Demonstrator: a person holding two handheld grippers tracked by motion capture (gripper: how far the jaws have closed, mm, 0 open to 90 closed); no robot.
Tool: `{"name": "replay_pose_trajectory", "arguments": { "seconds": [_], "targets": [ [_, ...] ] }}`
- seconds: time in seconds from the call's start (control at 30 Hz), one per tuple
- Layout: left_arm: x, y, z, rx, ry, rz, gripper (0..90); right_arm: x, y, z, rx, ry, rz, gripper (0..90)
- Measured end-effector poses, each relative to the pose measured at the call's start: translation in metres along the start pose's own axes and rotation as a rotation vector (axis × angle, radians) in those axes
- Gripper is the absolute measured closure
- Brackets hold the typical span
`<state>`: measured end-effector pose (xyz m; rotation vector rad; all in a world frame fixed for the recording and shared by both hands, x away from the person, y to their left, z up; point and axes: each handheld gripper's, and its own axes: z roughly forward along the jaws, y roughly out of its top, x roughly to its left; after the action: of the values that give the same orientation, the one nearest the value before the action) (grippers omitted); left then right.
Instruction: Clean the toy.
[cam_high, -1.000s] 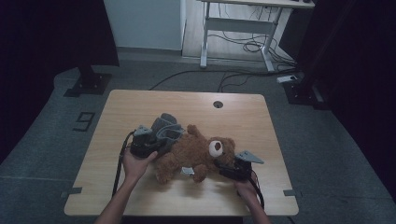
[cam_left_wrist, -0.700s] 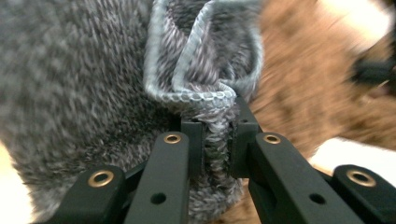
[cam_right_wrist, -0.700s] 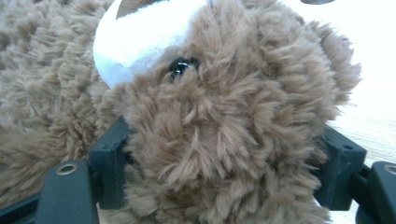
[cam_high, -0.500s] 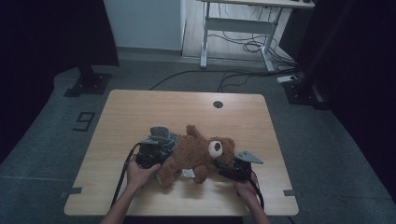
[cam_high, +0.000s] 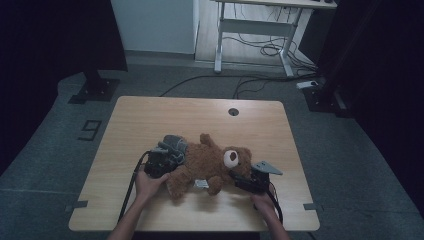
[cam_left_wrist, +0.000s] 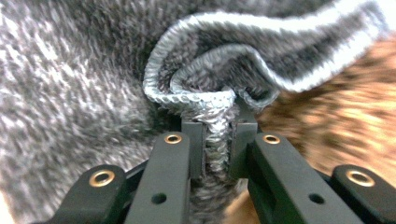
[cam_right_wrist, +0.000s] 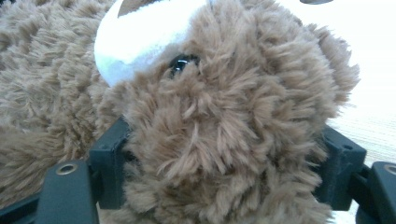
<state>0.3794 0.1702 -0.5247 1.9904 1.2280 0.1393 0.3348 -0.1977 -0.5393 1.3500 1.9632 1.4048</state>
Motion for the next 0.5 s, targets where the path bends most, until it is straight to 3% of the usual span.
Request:
{"name": "replay_pose_trajectory", "arguments": {
  "seconds": [0.27, 0.37, 0.5],
  "targets": [
    [-0.005, -0.001, -0.073, -0.215, -0.015, 0.026, 80.7, -0.001, 0.0, 0.0, -0.003, 0.004, 0.001, 23.1],
    [-0.003, -0.006, -0.094, -0.261, -0.04, 0.012, 80.6, 0.0, 0.0, 0.0, -0.004, 0.002, 0.0, 23.0],
    [0.004, -0.017, -0.117, -0.298, -0.035, -0.007, 80.5, 0.0, -0.001, 0.0, -0.007, 0.0, -0.005, 22.8]
  ]
}}
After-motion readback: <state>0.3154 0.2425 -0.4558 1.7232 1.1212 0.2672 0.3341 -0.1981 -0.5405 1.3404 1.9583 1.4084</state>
